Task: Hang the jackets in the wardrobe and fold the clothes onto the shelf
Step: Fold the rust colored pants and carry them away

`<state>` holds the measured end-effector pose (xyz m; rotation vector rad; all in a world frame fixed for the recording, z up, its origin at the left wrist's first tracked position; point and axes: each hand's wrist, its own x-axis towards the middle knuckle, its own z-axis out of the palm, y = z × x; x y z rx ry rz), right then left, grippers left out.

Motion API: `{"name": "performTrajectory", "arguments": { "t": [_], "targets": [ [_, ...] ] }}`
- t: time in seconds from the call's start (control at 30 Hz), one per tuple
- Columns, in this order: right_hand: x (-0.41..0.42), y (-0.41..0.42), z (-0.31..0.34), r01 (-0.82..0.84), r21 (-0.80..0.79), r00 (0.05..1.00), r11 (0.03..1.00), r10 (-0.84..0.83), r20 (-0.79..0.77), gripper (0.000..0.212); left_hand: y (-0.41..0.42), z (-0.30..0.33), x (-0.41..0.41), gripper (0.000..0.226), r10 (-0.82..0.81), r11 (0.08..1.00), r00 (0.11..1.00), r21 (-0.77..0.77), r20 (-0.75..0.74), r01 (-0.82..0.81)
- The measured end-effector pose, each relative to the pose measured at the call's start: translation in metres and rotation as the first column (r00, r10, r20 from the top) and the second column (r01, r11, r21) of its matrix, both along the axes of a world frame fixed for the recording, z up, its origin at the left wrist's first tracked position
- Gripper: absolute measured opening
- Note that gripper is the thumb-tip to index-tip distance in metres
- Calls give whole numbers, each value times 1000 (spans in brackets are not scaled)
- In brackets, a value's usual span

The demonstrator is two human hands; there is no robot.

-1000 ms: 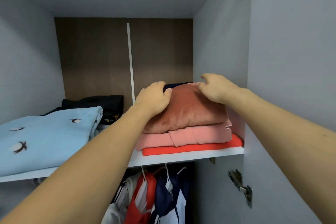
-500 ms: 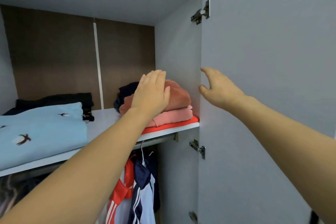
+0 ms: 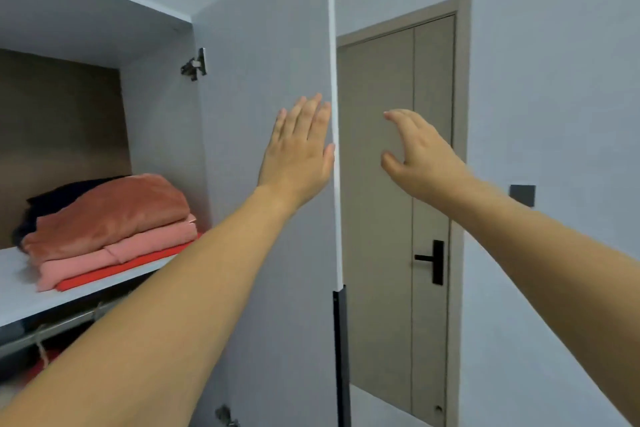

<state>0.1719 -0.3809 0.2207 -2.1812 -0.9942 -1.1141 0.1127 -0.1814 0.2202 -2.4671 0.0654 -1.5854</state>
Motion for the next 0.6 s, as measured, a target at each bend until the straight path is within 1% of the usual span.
{"name": "performTrajectory", "arguments": {
  "t": [0.13,0.23,0.3,0.37,0.47,0.6],
  "targets": [
    [22,-127,-18,170,26,983,985,-168,-78,59,-112,-6,48,60,-150,989,989,6,-19,150],
    [35,-217,-38,295,14,948,956,-290,-130,58,-195,-22,83,61,-204,978,976,29,-73,206],
    [43,-270,-56,352,13,924,936,-346,-163,58,-245,-40,105,61,-243,969,964,20,-105,246],
    [53,-317,-74,399,11,898,917,-388,-209,57,-292,-58,127,61,-304,952,941,3,-151,307],
    [74,-376,-103,464,-22,845,886,-449,-291,59,-356,-88,165,60,-365,922,899,41,-244,385],
    [110,-443,-139,536,-37,778,843,-511,-364,59,-430,-120,222,57,-470,857,820,52,-325,512]
  ]
}}
